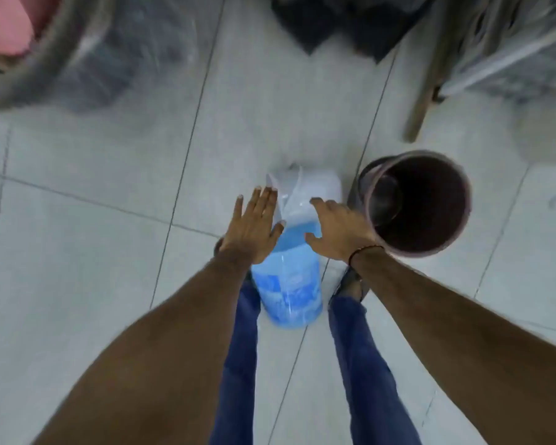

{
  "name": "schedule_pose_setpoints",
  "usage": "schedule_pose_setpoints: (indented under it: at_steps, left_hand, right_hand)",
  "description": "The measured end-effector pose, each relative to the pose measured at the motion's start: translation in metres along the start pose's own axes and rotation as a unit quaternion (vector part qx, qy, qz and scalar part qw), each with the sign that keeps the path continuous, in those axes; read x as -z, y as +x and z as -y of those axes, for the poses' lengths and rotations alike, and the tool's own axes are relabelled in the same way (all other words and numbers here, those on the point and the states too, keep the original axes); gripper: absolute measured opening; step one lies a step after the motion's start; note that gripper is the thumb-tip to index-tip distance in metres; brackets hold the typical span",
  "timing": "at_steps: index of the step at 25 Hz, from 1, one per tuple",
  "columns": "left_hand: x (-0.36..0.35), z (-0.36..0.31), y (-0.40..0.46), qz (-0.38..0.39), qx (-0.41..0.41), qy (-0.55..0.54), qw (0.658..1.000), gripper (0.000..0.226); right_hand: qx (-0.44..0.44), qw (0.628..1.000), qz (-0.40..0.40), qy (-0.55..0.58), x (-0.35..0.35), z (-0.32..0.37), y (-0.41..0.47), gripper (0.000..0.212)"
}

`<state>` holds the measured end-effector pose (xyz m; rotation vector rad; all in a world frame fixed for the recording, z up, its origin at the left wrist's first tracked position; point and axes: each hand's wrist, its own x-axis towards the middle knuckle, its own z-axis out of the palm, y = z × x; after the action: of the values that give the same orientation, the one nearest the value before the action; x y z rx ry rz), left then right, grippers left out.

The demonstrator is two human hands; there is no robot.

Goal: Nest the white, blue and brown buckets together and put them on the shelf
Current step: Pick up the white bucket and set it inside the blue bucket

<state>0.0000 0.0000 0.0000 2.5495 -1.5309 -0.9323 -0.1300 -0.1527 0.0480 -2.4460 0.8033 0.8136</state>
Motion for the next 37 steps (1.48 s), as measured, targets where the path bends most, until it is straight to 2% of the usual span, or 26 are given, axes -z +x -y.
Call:
schedule_pose_setpoints:
  at_steps: [1, 4, 7, 9, 11, 14, 16, 20, 22, 24, 27, 30, 35, 37]
  left_hand:
    - [-0.034, 0.002, -0.004, 0.051, 0.011, 0.005, 0.999, 0.065]
    - [-0.107, 0.009, -0.020, 0.139, 0.002, -0.018, 0.990, 0.054]
    - [-0.131, 0.012, -0.024, 0.119, 0.007, -0.061, 0.991, 0.034]
    - [-0.131, 0.005, -0.031, 0.087, -0.002, -0.034, 0.996, 0.020]
    - [-0.124, -0.012, -0.048, 0.079, -0.007, -0.003, 0.997, 0.010]
    - [-0.123, -0.040, -0.085, 0.096, 0.019, -0.023, 0.995, 0.007]
    - [-0.124, -0.057, -0.111, 0.097, 0.040, -0.025, 0.994, 0.006]
    - [-0.133, -0.077, -0.176, 0.038, 0.079, -0.027, 0.996, 0.023]
    - [-0.146, -0.082, -0.198, 0.021, 0.097, -0.016, 0.995, 0.026]
    - [-0.167, -0.085, -0.212, 0.039, 0.120, -0.023, 0.992, 0.028]
    - [-0.201, -0.094, -0.217, 0.102, 0.128, -0.020, 0.986, 0.025]
    - [-0.226, -0.100, -0.214, 0.133, 0.172, -0.051, 0.975, 0.025]
    - [-0.238, -0.100, -0.215, 0.094, 0.248, -0.092, 0.960, 0.019]
    - [-0.233, -0.105, -0.213, 0.051, 0.290, -0.105, 0.950, 0.027]
  right_hand:
    - [0.002, 0.998, 0.056, -0.009, -0.033, -0.003, 0.006, 0.072]
    - [0.039, 0.990, 0.121, -0.053, -0.113, -0.012, 0.014, 0.068]
    - [0.074, 0.989, 0.124, -0.042, -0.145, -0.017, 0.028, 0.049]
    - [0.070, 0.986, 0.143, -0.044, -0.144, -0.019, 0.034, 0.035]
    - [0.089, 0.979, 0.174, -0.060, -0.138, -0.020, 0.030, 0.034]
    - [0.125, 0.961, 0.238, -0.066, -0.126, -0.013, 0.003, 0.042]
    - [0.163, 0.949, 0.258, -0.085, -0.125, -0.007, -0.019, 0.037]
    - [0.287, 0.917, 0.217, -0.174, -0.131, 0.012, -0.060, 0.032]
    - [0.361, 0.883, 0.185, -0.234, -0.147, 0.020, -0.068, 0.034]
    - [0.416, 0.847, 0.164, -0.288, -0.171, 0.029, -0.070, 0.032]
    - [0.438, 0.814, 0.162, -0.345, -0.202, 0.033, -0.067, 0.030]
    - [0.452, 0.782, 0.185, -0.387, -0.224, 0.035, -0.065, 0.029]
    - [0.476, 0.752, 0.180, -0.419, -0.225, 0.048, -0.066, 0.027]
    - [0.505, 0.733, 0.147, -0.431, -0.208, 0.047, -0.066, 0.027]
